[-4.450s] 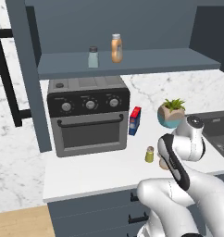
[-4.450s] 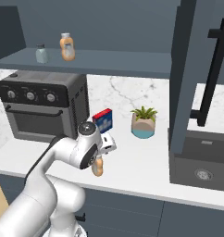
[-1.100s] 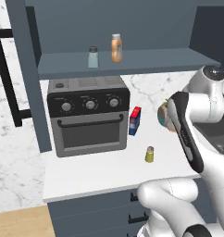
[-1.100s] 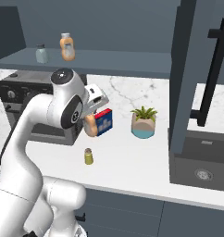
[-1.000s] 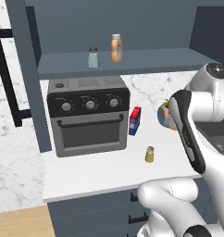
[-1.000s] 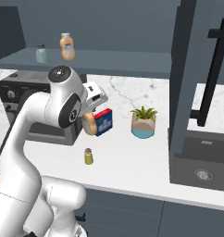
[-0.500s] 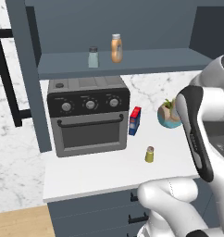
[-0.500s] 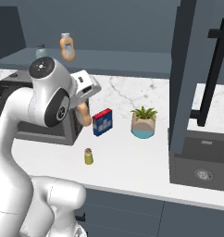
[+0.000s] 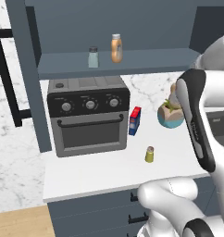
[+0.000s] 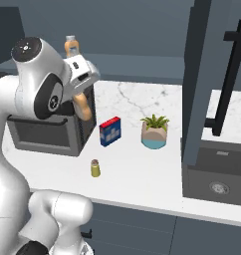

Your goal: Put the shaker and condiment bottle from the counter next to their counterparts in the cabinet.

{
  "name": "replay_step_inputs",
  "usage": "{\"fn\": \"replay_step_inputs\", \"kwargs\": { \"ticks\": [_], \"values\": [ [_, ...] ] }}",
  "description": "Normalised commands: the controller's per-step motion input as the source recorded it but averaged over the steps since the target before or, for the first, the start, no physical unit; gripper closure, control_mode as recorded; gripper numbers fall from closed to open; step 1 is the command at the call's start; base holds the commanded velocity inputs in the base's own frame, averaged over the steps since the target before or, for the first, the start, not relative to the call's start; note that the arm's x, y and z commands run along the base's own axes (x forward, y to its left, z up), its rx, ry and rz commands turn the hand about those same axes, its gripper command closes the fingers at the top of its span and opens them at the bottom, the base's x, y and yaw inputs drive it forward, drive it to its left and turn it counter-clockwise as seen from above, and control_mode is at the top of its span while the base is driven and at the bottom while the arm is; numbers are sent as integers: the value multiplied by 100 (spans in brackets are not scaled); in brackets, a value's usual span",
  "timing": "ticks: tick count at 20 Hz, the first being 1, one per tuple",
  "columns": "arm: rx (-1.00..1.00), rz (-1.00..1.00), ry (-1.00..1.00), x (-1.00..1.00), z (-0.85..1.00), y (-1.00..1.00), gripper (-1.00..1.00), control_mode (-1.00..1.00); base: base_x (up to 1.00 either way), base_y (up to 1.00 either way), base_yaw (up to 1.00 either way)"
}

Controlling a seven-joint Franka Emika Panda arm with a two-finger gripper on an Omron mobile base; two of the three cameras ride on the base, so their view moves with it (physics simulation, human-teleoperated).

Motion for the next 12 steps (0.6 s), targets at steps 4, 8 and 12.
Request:
{"fn": "replay_step_inputs", "kwargs": {
  "ticks": [4,8,12],
  "values": [
    [9,0,5,0,47,0,100,-100,0,0,0],
    [4,0,3,5,27,1,100,-100,0,0,0],
    [0,0,0,17,0,3,100,-100,0,0,0]
  ]
}}
